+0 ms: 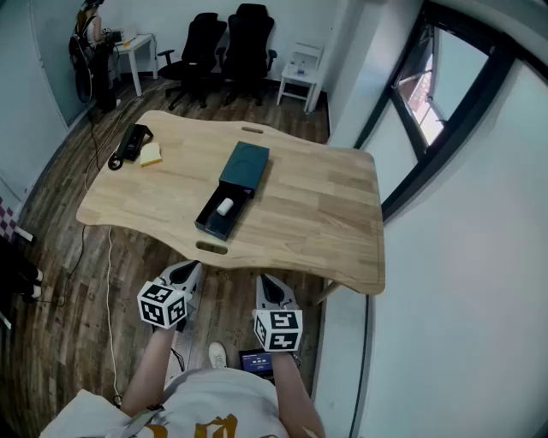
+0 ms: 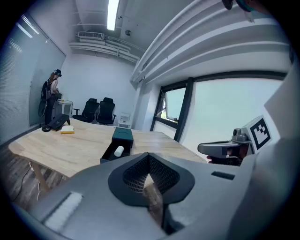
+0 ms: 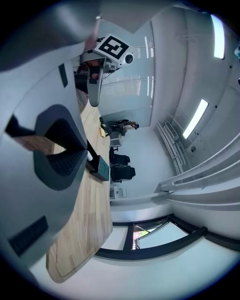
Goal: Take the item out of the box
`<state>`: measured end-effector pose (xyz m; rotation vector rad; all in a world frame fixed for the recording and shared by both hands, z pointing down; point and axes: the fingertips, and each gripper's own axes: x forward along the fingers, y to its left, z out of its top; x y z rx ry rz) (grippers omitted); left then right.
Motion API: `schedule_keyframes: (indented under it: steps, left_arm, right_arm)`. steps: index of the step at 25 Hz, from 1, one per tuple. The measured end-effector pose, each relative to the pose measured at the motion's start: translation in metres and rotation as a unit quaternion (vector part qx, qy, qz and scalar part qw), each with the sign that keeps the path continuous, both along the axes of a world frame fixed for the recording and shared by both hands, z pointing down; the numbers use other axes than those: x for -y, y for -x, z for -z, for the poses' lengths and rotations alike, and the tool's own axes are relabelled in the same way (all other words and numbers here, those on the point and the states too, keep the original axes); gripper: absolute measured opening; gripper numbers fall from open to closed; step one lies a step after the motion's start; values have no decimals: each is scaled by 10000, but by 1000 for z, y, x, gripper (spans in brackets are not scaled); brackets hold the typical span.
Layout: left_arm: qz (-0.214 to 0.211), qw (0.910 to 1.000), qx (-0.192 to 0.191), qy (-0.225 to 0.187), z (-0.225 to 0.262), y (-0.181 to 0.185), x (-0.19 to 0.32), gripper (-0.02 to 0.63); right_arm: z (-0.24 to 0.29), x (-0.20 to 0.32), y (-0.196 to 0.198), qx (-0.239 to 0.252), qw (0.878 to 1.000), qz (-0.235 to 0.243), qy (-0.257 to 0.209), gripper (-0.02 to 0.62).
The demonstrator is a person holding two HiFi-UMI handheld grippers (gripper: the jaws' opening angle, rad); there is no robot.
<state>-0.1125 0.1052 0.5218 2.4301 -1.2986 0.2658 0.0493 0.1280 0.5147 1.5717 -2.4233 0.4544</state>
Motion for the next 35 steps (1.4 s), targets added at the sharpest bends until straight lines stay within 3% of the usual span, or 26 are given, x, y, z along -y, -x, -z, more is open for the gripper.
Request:
schedule_keyframes:
  steps: [11,14,18,26,35]
  left_arm:
    - [251,9997,51,38,2,-26,-17,2]
    - [413,9990,15,142,-9,-20,-23,2]
    - [559,9982,-38,233,-9,-15,-13,2]
    - [547,9981,-228,189,-15,-1,90,2]
    - [-231,9994,1,261,-24,15,216,2]
  right_arm:
    - [5,-8,-38,232,9995,210,-7,5]
    - [-6,-10,-31,540,9976,421,-5,5]
    - [-1,-4,-27,486,9969,615,-41,5]
    - [-7,92,-24,607,9973,402,-57,5]
    - [-24,203,2,484,9983,-263,164,5]
